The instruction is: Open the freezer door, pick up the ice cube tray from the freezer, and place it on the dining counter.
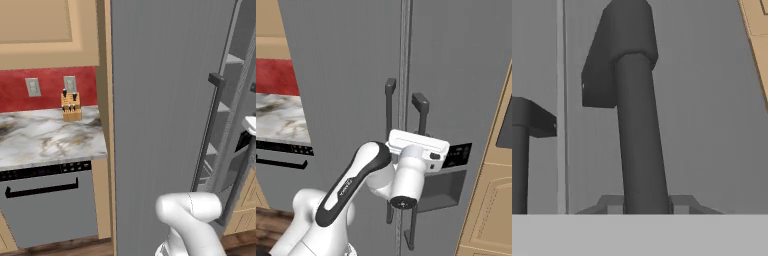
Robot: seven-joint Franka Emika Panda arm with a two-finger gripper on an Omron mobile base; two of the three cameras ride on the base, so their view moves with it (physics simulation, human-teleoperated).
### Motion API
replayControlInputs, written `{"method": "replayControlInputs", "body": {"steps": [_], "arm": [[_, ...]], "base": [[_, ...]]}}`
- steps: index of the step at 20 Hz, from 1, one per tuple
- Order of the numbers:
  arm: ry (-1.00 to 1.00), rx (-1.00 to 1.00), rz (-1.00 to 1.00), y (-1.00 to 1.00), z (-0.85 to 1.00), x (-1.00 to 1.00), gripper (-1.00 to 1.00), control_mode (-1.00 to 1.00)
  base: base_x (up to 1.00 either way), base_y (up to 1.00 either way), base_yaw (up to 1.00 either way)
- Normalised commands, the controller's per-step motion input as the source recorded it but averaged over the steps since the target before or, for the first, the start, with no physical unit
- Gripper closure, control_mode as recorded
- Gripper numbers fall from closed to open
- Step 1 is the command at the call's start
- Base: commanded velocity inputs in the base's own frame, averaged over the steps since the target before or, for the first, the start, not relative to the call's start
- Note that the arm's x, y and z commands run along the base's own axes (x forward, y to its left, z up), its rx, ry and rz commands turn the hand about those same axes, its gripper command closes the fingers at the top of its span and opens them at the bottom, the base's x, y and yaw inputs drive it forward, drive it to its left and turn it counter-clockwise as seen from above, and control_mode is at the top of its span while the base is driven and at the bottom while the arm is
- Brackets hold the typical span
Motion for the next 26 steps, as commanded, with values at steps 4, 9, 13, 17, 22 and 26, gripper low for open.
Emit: {"method": "replayControlInputs", "body": {"steps": [4,9,13,17,22,26], "arm": [[0.05,0.0,-0.12,-0.23,0.07,-0.36,1.0,-1.0],[0.06,0.0,-0.11,-0.23,0.08,-0.33,1.0,-1.0],[0.06,0.0,-0.11,-0.24,0.07,-0.31,1.0,-1.0],[0.06,0.0,-0.1,-0.25,0.05,-0.3,1.0,-1.0],[0.04,0.0,-0.07,-0.28,0.04,-0.26,1.0,-1.0],[0.02,0.0,-0.06,-0.29,0.04,-0.24,1.0,-1.0]], "base": [[0.0,0.0,0.0],[0.0,0.0,0.0],[0.0,0.0,0.0],[0.0,0.0,0.0],[0.0,0.0,0.0],[0.0,0.0,0.0]]}}
